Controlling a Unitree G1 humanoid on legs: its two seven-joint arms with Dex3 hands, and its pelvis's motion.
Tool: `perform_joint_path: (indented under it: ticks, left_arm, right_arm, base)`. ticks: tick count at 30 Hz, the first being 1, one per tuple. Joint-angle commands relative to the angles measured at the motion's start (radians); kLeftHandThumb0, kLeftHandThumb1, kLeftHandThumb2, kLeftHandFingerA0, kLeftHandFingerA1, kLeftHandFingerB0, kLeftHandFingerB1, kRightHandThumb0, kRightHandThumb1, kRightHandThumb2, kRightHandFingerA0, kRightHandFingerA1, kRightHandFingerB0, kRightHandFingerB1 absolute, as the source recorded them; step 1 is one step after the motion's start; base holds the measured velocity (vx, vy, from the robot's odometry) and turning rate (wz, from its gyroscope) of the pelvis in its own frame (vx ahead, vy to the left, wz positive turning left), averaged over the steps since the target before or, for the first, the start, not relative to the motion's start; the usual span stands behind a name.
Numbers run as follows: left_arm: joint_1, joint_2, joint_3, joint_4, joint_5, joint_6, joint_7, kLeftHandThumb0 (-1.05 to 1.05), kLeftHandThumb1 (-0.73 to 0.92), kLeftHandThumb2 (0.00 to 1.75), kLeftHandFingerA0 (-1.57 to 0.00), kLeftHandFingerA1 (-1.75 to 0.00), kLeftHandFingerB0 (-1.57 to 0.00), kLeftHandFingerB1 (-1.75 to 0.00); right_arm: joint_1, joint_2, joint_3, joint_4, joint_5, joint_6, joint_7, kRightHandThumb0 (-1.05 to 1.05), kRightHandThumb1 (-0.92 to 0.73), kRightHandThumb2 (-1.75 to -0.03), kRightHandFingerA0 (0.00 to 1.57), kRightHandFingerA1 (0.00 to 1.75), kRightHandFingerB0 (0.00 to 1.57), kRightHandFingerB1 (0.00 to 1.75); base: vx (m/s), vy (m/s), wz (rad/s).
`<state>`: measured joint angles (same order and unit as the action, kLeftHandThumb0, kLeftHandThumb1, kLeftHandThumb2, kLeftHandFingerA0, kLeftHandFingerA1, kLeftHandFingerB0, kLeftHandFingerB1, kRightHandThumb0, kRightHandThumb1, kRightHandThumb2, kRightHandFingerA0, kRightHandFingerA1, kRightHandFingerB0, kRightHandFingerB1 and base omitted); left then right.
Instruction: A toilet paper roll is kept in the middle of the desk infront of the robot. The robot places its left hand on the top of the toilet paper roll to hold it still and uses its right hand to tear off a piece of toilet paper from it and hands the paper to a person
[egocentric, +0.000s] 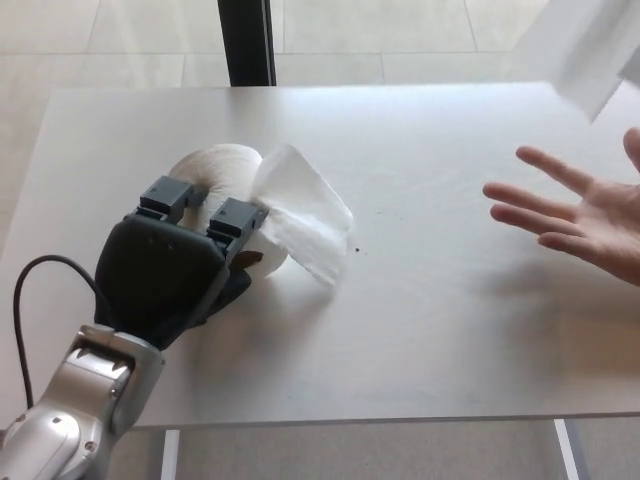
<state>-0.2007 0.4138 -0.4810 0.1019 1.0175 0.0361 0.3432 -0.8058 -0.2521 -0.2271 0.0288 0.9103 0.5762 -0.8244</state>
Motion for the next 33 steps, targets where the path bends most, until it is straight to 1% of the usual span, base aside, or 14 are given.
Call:
perform_joint_path:
  ticks: [1,2,3,4,14,18,19,20,21,22,23,24,25,33]
  left_arm:
    - [0.092,0.035,-0.041,0.031,-0.012,-0.013,-0.12,-0.53,0.85,0.65,-0.59,-0.71,-0.53,-0.57]
    - [0.094,0.039,-0.039,0.031,-0.012,-0.019,-0.112,-0.52,0.86,0.64,-0.6,-0.71,-0.55,-0.58]
    - [0.096,0.043,-0.039,0.029,-0.011,-0.02,-0.113,-0.52,0.86,0.65,-0.59,-0.71,-0.54,-0.58]
    - [0.097,0.043,-0.038,0.032,-0.013,-0.021,-0.108,-0.52,0.86,0.64,-0.6,-0.72,-0.54,-0.58]
    - [0.11,0.047,-0.044,0.026,-0.005,-0.013,-0.122,-0.54,0.86,0.65,-0.58,-0.7,-0.53,-0.57]
    - [0.118,0.047,-0.044,0.017,-0.002,-0.006,-0.126,-0.53,0.86,0.66,-0.58,-0.7,-0.53,-0.57]
    - [0.121,0.051,-0.041,0.017,-0.008,-0.012,-0.125,-0.52,0.86,0.64,-0.59,-0.7,-0.53,-0.57]
    - [0.121,0.05,-0.043,0.025,-0.004,-0.018,-0.105,-0.53,0.65,1.01,-0.57,-0.73,-0.52,-0.66]
    - [0.119,0.051,-0.043,0.026,-0.003,-0.02,-0.104,-0.53,0.65,1.01,-0.57,-0.73,-0.52,-0.66]
    - [0.12,0.05,-0.041,0.025,-0.008,-0.015,-0.114,-0.52,0.86,0.65,-0.59,-0.71,-0.53,-0.57]
    - [0.121,0.05,-0.04,0.025,-0.008,-0.015,-0.115,-0.52,0.86,0.65,-0.59,-0.71,-0.53,-0.57]
    - [0.126,0.056,-0.039,0.015,-0.01,-0.009,-0.134,-0.51,0.86,0.65,-0.58,-0.7,-0.51,-0.57]
    - [0.128,0.058,-0.042,0.015,-0.004,-0.009,-0.134,-0.51,0.86,0.65,-0.58,-0.69,-0.52,-0.56]
    - [0.131,0.057,-0.049,0.002,0.001,0.0,-0.146,-0.52,0.86,0.65,-0.58,-0.69,-0.51,-0.56]
  right_arm:
    - [0.312,-0.203,0.449,-0.014,-0.326,0.187,0.26,-0.26,-0.53,-0.94,1.0,1.7,0.72,1.17]
    - [0.324,-0.225,0.487,-0.01,-0.365,0.154,0.279,-0.29,-0.49,-1.05,0.99,1.75,0.73,1.48]
    - [0.326,-0.256,0.536,-0.001,-0.414,0.123,0.301,-0.34,-0.46,-1.11,1.26,1.4,0.88,1.17]
    - [0.314,-0.281,0.579,0.022,-0.459,0.107,0.312,-0.27,-0.5,-1.09,0.94,1.72,0.7,1.19]
    - [0.268,-0.418,0.81,0.022,-0.597,0.109,0.385,-0.28,-0.64,-0.78,0.93,1.64,0.75,1.11]
    - [0.292,-0.433,0.845,0.027,-0.652,0.05,0.362,-0.23,-0.7,-0.73,0.82,1.5,0.74,0.78]
    - [0.264,-0.461,0.902,0.012,-0.687,0.085,0.38,-0.26,-0.7,-0.64,0.71,1.38,0.49,0.49]
    - [0.249,-0.477,0.929,0.001,-0.701,0.112,0.388,-0.28,-0.71,-0.63,0.58,1.37,0.4,0.4]
    - [0.247,-0.48,0.934,0.001,-0.701,0.114,0.388,-0.28,-0.71,-0.63,0.58,1.37,0.4,0.4]
    - [0.185,-0.499,1.027,-0.008,-0.734,0.23,0.4,-0.46,-0.7,-0.61,0.17,0.62,0.29,0.3]
    - [0.176,-0.503,1.041,-0.009,-0.738,0.243,0.402,-0.46,-0.7,-0.61,0.17,0.62,0.29,0.3]
    - [0.155,-0.503,1.061,-0.028,-0.718,0.294,0.412,-0.58,-0.61,-0.77,0.0,0.03,0.13,0.33]
    - [0.128,-0.528,1.109,-0.057,-0.724,0.335,0.447,-0.86,-0.52,-0.78,0.0,0.13,0.05,0.09]
    - [0.074,-0.585,1.162,-0.154,-0.689,0.432,0.514,-1.05,-0.6,-0.99,0.0,0.31,0.0,0.0]
  base:
    - [0.0,0.0,0.0]
    - [0.0,0.0,0.0]
    - [0.0,0.0,0.0]
    - [0.0,0.0,0.0]
    - [0.0,0.0,0.0]
    - [0.0,0.0,0.0]
    - [0.0,0.0,0.0]
    - [0.0,0.0,0.0]
    - [0.0,0.0,0.0]
    - [0.0,0.0,0.0]
    - [0.0,0.0,0.0]
    - [0.0,0.0,0.0]
    - [0.0,0.0,0.0]
    - [0.0,0.0,0.0]
